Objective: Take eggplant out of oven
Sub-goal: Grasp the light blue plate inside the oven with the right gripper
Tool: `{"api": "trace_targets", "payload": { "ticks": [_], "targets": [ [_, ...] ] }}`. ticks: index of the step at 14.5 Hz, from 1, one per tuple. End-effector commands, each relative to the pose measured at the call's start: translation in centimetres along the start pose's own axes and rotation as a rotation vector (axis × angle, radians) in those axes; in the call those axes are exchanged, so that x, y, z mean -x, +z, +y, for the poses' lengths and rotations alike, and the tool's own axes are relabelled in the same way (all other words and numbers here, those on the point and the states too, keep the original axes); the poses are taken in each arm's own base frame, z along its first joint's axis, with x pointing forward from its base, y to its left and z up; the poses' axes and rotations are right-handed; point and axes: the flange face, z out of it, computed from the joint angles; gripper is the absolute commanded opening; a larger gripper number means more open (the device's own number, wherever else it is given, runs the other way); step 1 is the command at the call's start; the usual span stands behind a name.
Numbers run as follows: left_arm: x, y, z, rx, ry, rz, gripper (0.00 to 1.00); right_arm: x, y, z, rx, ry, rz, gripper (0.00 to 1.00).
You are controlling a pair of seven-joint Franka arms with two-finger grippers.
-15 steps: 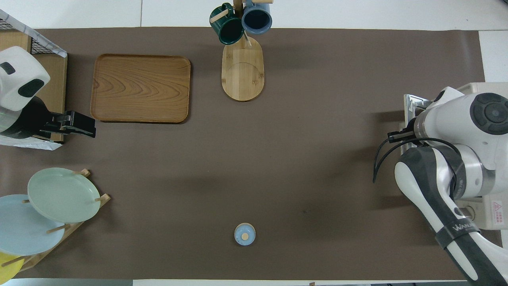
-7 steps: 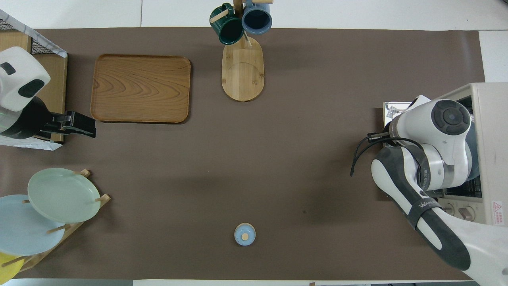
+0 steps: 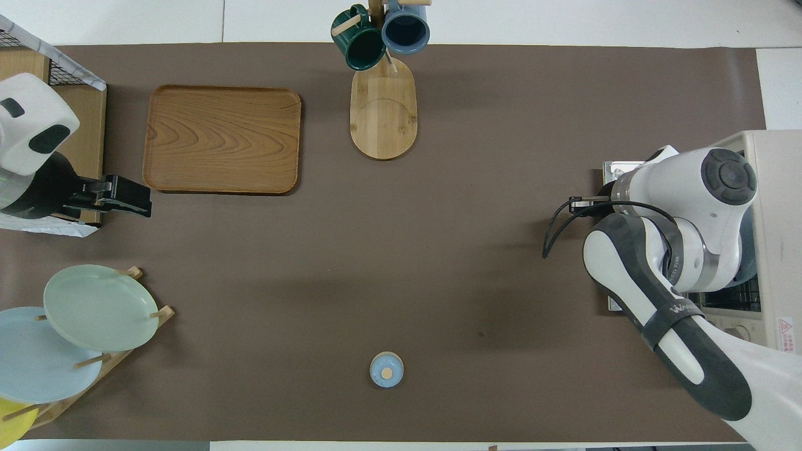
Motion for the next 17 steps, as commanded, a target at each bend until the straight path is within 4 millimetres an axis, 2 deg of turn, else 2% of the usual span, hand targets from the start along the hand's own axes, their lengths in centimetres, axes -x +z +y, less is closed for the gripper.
{"api": "trace_targets", "payload": {
  "ticks": [1,3,5,7,10,12,17],
  "targets": [
    [0.2,-0.2,-0.3,0.010,-0.004,-0.001,1.00,-0.7,-4.4,-0.9,-0.020,-0.001,-0.027,0.23],
    [0.2,-0.2,-0.3,0.010,-0.004,-0.003,1.00,-0.1,-6.6,0.3,0.025,-0.022,-0.040,0.41],
    [0.2,-0.2,-0.3,0.009,-0.003,-0.003,1.00,0.7,-7.7,1.0,0.172,-0.101,-0.073,0.40],
    [0.2,-0.2,-0.3,0.009,-0.003,-0.003,1.00,1.4,-8.0,2.0,0.257,-0.095,-0.116,0.37],
    [0.3,-0.2,-0.3,0.009,-0.004,-0.007,1.00,2.6,-7.4,5.6,0.256,-0.043,-0.143,0.36],
    [0.2,-0.2,-0.3,0.009,-0.004,-0.004,1.00,2.9,-6.7,6.8,0.251,-0.068,-0.135,0.36],
    [0.3,-0.1,-0.3,0.009,-0.006,-0.007,1.00,3.6,-6.1,7.6,0.275,-0.167,-0.126,0.36]
  ]
}}
